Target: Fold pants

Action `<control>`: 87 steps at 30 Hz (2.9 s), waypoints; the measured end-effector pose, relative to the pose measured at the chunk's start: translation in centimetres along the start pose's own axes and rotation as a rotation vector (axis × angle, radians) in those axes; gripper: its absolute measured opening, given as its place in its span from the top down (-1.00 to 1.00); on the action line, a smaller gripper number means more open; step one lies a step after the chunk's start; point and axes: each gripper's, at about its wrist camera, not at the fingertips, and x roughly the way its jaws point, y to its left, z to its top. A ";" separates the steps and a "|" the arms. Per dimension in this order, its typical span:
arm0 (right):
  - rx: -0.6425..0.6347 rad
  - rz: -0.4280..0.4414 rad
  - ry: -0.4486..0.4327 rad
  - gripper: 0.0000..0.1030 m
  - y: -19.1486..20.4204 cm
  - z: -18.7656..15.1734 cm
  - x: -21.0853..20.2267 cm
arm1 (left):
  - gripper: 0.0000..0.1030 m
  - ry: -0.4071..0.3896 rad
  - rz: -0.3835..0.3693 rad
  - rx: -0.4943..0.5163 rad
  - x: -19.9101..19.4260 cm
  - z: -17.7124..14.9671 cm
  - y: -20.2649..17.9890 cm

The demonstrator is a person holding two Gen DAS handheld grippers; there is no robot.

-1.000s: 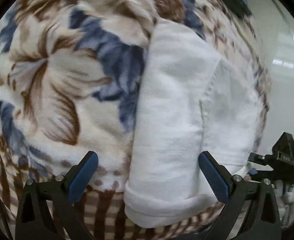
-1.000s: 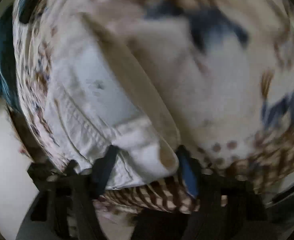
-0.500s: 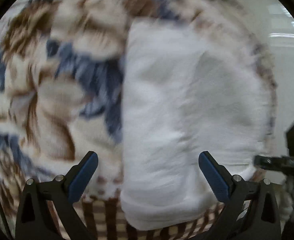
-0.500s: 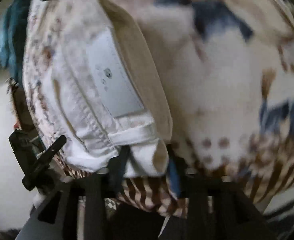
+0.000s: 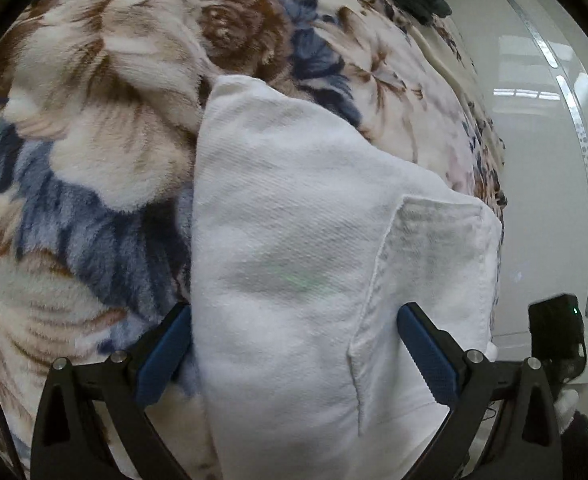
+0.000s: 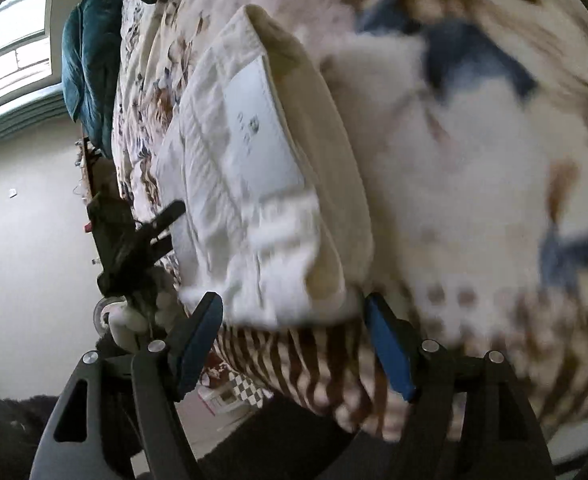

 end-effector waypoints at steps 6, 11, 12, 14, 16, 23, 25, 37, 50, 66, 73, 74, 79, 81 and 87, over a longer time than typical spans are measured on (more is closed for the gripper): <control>-0.033 0.030 -0.070 -0.55 1.2 3.6 1.1 | -0.99 0.027 -0.053 -0.016 0.5 0.7 0.5; -0.056 0.110 0.009 -0.85 0.9 8.8 7.0 | -0.99 0.061 -0.115 0.000 0.9 1.0 0.2; -0.085 0.141 0.030 -0.87 1.5 9.1 7.8 | -0.99 0.068 -0.115 0.000 1.1 1.0 0.2; -0.147 0.205 0.074 -0.87 2.8 9.0 8.8 | -0.99 0.068 -0.126 -0.008 0.9 1.2 0.0; -0.205 0.231 0.102 -0.87 3.8 8.9 9.1 | -0.99 0.062 -0.153 -0.017 0.3 1.2 -0.1; -0.181 0.066 0.101 -0.85 2.9 11.0 12.2 | -0.99 0.093 -0.143 0.039 1.9 1.0 -0.2; -0.186 0.101 0.119 -0.87 3.9 11.1 13.0 | -0.99 0.103 -0.139 0.052 1.9 1.3 -0.8; -0.184 0.159 0.018 -0.11 7.1 8.3 10.7 | -0.99 0.083 -0.156 0.105 -1.7 2.0 -4.1; -0.279 0.147 -0.125 -0.11 16.9 17.5 -2.7 | -0.99 -0.038 -0.193 0.190 -8.6 16.2 -14.6; -0.395 0.102 -0.159 -0.11 27.9 52.6 -5.1 | -0.99 -0.132 -0.114 0.244 -6.0 49.1 -16.4; -0.283 0.041 -0.127 -0.34 25.7 58.1 0.3 | -0.99 -0.029 -0.076 0.116 0.2 52.4 -10.2; -0.276 0.032 -0.125 -0.42 25.7 57.7 0.8 | -0.99 -0.025 -0.066 0.116 0.1 52.3 -10.1; -0.261 -0.150 -0.156 -0.74 25.3 55.2 -1.3 | -0.99 -0.111 0.052 0.104 -4.3 51.7 -10.8; -0.301 -0.341 -0.227 -0.80 26.7 53.0 -3.4 | -0.99 -0.191 0.174 0.120 -6.7 50.5 -11.6; -0.367 -0.723 -0.504 -0.80 31.6 43.3 -7.9 | -0.99 -0.302 0.409 0.189 -12.0 44.9 -15.3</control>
